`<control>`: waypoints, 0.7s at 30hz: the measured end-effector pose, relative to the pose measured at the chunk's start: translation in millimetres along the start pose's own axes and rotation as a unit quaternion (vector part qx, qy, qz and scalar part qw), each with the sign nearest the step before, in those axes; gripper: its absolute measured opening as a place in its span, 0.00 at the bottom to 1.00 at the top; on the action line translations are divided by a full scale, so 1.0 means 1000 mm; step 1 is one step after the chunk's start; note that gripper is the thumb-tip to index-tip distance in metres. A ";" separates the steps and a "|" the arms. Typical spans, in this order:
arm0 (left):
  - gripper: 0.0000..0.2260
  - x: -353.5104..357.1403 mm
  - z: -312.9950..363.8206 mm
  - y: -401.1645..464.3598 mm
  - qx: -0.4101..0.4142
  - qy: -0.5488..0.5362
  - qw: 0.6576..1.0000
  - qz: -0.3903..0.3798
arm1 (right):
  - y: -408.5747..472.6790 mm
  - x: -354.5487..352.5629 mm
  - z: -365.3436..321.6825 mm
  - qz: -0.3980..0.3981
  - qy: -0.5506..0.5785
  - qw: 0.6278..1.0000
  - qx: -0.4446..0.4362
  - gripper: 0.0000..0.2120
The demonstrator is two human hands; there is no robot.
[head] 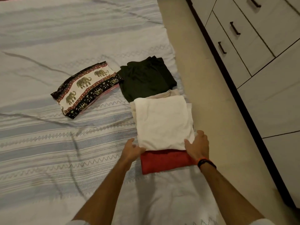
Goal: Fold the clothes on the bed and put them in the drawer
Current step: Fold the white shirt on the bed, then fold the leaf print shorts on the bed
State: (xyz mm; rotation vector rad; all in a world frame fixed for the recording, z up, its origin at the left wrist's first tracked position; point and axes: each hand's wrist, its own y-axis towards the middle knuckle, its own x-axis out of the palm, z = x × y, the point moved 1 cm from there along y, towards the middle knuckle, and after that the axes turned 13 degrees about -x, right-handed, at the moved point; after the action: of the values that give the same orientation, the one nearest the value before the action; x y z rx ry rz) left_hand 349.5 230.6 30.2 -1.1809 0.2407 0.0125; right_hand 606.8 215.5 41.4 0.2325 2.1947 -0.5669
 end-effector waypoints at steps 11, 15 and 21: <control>0.32 -0.008 -0.003 -0.046 0.087 0.084 0.992 0.018 | -0.036 0.002 -0.050 -0.124 0.089 0.983 -0.100 0.27; 0.31 -0.030 -0.019 -0.085 0.105 0.062 0.992 0.027 | -0.067 -0.012 -0.069 -0.117 0.104 0.982 -0.107 0.25; 0.26 -0.095 -0.064 -0.137 0.112 -0.012 0.992 0.054 | -0.119 -0.009 -0.123 -0.134 0.111 0.968 -0.180 0.18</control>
State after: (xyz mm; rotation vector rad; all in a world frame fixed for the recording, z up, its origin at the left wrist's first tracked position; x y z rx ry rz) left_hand 263.7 130.1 150.8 -0.9435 0.2774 0.0927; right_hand 485.8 169.5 153.3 -0.2060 2.5197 -0.2841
